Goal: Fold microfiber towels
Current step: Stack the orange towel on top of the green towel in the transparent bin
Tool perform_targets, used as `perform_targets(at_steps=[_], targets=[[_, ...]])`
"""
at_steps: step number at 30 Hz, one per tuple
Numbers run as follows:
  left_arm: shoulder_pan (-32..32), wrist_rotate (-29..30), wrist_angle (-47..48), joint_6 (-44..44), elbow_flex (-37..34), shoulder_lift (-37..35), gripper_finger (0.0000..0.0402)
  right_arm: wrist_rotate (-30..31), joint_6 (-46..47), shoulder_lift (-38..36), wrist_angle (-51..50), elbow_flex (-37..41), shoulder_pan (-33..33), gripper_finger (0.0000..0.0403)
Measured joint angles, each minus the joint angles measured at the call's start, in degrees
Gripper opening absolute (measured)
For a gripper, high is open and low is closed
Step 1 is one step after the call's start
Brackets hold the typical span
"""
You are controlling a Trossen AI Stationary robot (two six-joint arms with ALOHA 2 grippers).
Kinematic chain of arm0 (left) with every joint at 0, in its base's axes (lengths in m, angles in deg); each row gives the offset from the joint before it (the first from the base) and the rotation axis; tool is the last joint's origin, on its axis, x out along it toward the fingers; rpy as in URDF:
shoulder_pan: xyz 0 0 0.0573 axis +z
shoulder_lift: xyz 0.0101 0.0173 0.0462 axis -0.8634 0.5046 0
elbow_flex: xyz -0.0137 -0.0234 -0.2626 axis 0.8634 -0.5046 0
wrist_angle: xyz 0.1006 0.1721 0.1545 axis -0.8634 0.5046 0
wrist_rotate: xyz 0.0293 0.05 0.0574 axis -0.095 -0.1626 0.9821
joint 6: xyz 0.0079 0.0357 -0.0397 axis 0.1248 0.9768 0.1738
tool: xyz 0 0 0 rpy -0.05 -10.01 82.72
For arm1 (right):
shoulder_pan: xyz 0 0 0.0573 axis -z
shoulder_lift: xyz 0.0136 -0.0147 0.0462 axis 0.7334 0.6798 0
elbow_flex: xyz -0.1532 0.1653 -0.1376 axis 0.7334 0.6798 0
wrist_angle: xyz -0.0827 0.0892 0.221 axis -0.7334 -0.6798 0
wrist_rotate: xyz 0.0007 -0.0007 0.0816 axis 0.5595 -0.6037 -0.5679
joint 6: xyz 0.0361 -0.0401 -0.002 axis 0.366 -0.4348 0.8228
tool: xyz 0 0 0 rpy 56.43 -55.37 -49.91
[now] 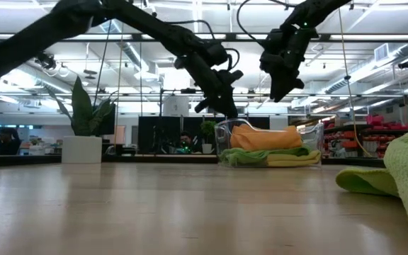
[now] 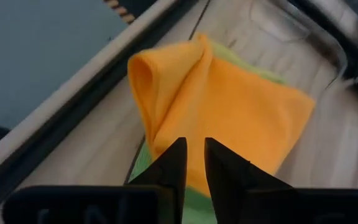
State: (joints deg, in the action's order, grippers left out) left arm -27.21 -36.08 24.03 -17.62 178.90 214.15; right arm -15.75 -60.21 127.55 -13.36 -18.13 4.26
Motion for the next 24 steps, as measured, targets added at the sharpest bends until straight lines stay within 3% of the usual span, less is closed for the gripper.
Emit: perform_targets(at_steps=[14, 24], targets=[[-0.77, 3.80, 1.60, -0.85, 1.51, 1.32, 0.0078, -0.24, -4.39, -5.26, 3.89, 0.00, 4.09, 0.0137], [-1.56, 5.40, 2.18, 4.50, 1.61, 2.20, 0.0085, -1.31, -3.15, -5.81, 6.63, 0.00, 3.92, 0.0137]])
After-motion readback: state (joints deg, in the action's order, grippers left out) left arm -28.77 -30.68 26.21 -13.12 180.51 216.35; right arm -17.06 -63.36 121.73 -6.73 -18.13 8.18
